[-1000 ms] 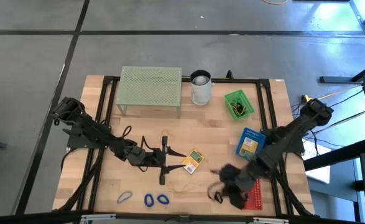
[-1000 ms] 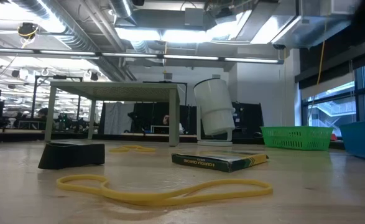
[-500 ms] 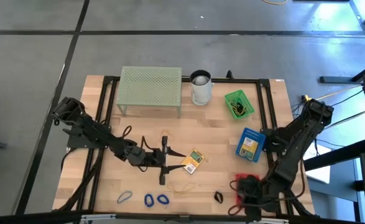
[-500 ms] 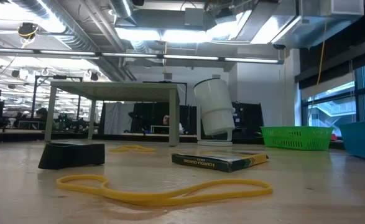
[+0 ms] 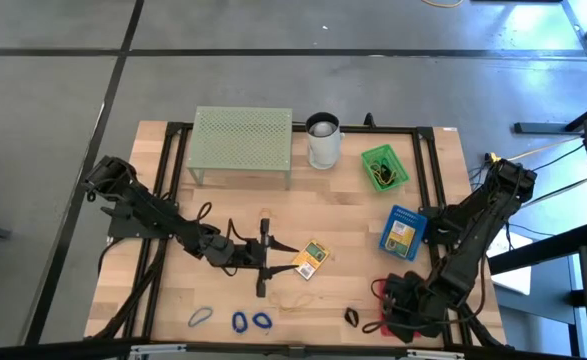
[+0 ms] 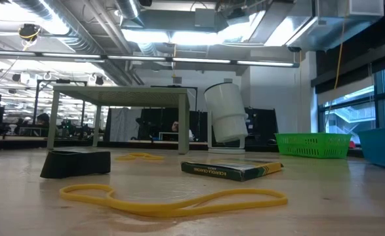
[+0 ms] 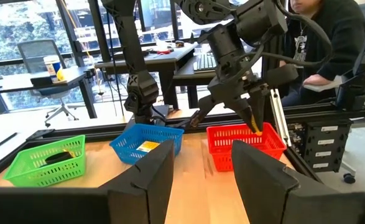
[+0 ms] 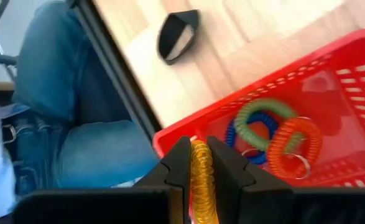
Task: Pick & Place Office Desk Supplies
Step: Put the yellow spiral keychain into the red bin, then put the black rubber band into the green bin
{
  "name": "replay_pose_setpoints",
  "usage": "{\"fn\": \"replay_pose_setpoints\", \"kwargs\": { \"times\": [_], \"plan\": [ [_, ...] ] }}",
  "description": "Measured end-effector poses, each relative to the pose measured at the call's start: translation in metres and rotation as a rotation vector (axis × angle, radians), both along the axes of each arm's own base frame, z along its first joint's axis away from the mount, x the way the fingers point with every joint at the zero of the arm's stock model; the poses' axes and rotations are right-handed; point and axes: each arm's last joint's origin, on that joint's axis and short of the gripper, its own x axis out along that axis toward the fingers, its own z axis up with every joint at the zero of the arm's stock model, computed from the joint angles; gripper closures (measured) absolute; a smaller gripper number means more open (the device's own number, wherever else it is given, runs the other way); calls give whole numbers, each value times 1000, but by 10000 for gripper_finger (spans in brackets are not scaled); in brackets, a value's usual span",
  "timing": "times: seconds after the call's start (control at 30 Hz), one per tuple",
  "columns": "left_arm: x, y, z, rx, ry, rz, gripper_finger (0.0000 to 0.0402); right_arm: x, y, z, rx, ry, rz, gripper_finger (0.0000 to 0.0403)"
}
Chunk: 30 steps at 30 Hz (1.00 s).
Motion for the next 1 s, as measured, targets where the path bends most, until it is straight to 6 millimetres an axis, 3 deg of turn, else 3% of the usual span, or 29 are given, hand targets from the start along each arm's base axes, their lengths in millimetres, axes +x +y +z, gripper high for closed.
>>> {"fn": "replay_pose_setpoints", "kwargs": {
  "times": [0.27,0.8,1.0],
  "plan": [
    [0,0,0,1,2,0,245,0,0,0,2,4,-10,348],
    [0,0,-1,0,2,0,245,0,-1,0,-9,-12,-15,263],
    [0,0,-3,-97,19,5,245,2,-1,0,-32,-36,13,235]
  ]
}}
